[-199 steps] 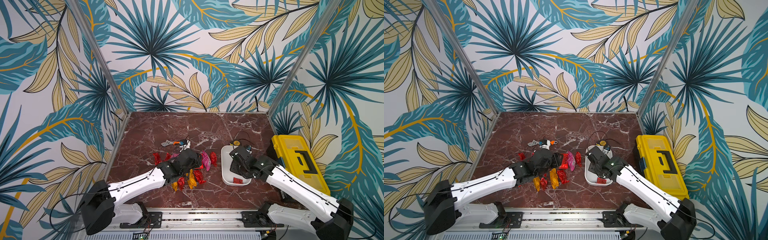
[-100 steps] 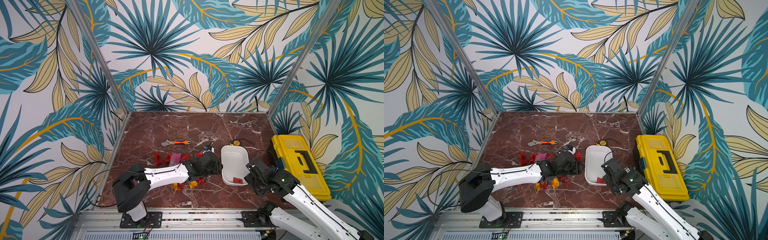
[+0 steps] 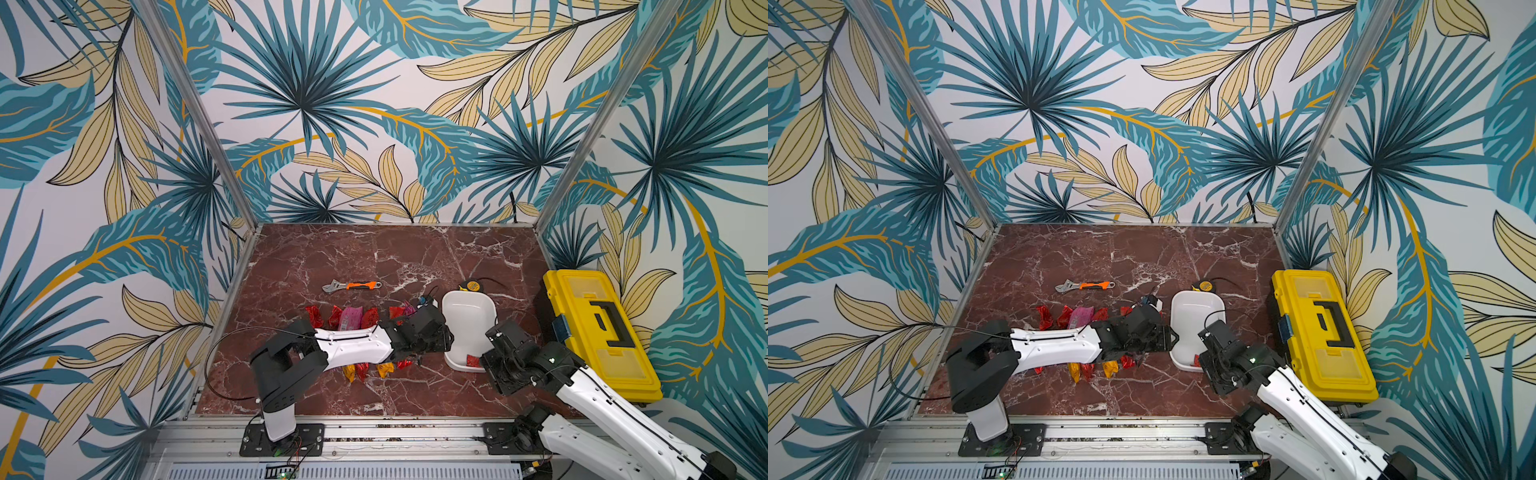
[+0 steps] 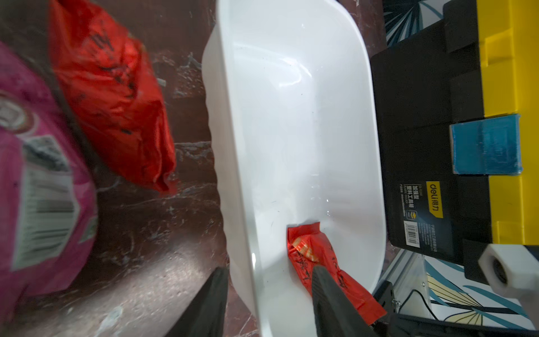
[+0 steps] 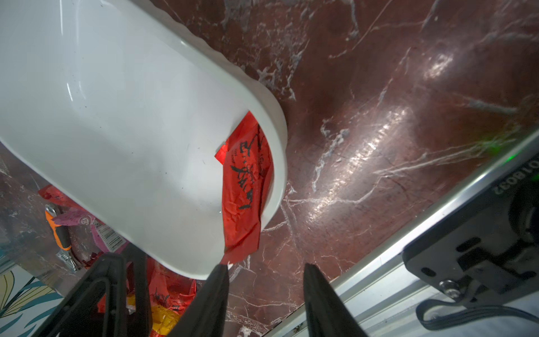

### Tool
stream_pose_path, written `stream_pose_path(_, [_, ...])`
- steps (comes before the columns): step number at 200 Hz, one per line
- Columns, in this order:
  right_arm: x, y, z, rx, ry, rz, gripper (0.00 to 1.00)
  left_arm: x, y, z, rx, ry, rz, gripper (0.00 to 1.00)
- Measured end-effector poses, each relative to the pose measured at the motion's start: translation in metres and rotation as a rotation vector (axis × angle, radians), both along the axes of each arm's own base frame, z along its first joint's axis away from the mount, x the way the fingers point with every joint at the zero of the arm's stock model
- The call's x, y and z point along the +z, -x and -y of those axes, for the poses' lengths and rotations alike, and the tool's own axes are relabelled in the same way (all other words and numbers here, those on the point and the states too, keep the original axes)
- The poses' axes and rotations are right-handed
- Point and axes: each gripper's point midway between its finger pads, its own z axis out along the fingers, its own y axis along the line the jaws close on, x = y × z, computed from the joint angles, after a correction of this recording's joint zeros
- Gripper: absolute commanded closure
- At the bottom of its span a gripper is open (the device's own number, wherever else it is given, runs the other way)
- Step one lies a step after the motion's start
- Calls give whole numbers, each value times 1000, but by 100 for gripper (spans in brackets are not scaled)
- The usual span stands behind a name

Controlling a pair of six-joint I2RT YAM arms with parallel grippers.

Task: Take the tea bags out of the storage box
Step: Pick up the tea bag from the storage box.

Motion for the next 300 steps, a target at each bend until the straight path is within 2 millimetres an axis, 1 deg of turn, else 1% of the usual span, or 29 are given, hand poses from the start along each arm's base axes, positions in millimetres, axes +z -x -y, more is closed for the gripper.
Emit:
stream_pose_path(20, [1,-4,-1,-14,-13,14,54,-2,0,3,0,6,-7,56])
stream_pose_path(55, [0,-10,0,-38,-15,18,56,-8,0,3,1,-3,-20,59])
stream_pose_path(133, [-9,-18,3,-74,-12,11,67,-9,1,3,0,-2,-21,61])
stream_pose_path(168, [-12,-19,4,-82,-10,5,80,-9,1,3,1,-3,-22,61])
stream_pose_path(208, [-16,-21,3,-89,-13,-4,99,-10,1,3,1,-5,-24,61])
stream_pose_path(233, [-15,-21,3,-85,-17,1,100,-11,1,3,1,-6,-23,60])
stream_pose_path(249, [-13,-22,3,-84,-24,17,100,-10,1,3,0,-6,-23,57])
stream_pose_path(263, [-10,-22,3,-75,-28,33,100,-10,1,3,2,-6,-20,49])
stream_pose_path(276, [-6,-23,3,-54,-26,50,100,-4,0,2,6,-1,-9,43])
stream_pose_path(292, [6,-29,1,-7,-18,91,100,13,-2,1,11,19,24,37])
stream_pose_path(300, [13,-33,0,16,-16,117,100,28,-3,0,19,42,47,35])
